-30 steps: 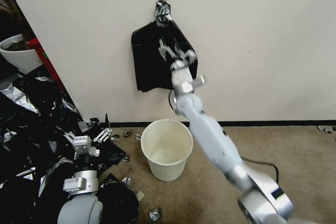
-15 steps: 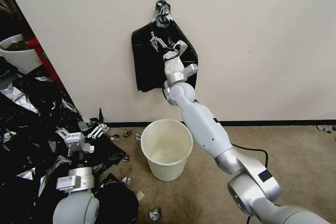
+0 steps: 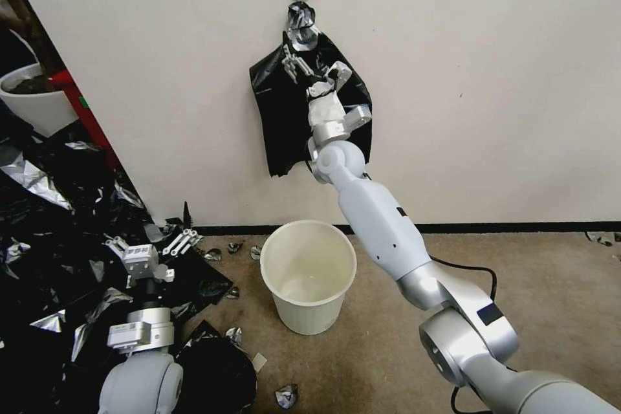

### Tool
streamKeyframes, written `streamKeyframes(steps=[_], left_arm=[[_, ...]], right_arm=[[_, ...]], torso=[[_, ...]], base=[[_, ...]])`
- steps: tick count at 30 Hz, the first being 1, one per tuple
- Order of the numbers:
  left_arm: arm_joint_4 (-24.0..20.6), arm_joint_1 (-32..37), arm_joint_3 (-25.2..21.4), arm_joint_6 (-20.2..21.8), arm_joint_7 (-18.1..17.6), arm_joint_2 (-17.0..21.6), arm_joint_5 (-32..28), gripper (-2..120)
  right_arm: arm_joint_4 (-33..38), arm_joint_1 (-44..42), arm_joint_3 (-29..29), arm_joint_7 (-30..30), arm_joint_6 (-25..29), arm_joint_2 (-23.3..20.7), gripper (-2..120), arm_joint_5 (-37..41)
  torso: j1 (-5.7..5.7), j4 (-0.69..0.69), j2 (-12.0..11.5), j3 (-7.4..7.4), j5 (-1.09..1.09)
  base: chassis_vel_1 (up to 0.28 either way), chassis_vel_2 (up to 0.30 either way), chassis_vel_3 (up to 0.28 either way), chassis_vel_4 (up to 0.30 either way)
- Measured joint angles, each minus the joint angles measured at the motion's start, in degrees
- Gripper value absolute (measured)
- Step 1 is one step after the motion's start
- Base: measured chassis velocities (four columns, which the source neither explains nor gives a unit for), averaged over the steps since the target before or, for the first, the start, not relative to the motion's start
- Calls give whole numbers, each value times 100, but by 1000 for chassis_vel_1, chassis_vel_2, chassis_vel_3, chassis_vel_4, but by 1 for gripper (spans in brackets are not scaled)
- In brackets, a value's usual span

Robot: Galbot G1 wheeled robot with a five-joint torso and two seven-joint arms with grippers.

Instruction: Place a trash bag onto the trash bin.

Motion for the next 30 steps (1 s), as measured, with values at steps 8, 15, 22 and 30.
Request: streamKeyframes(steps=[8,15,22,30], left_arm=[[55,0,35,-40,-38,-34,114,100],[79,-15,71,-48,-54,-78,185,100],[83,7,84,-73,-88,-113,249,100],[134,41,60,-119,-168,-127,319,100]], right_arm=[[-97,55,15,-93,-2,-6,94,130],[-106,63,29,-262,-4,-9,72,208],[-132,78,41,-371,1,-12,46,232],[-176,60,76,-665,11,-14,16,229]], torso=[[0,0,0,0,0],[0,0,0,0,0],[0,0,0,0,0],[-1,0,0,0,0]], base=[[0,0,0,0],[0,0,0,0],[0,0,0,0],[0,0,0,0]])
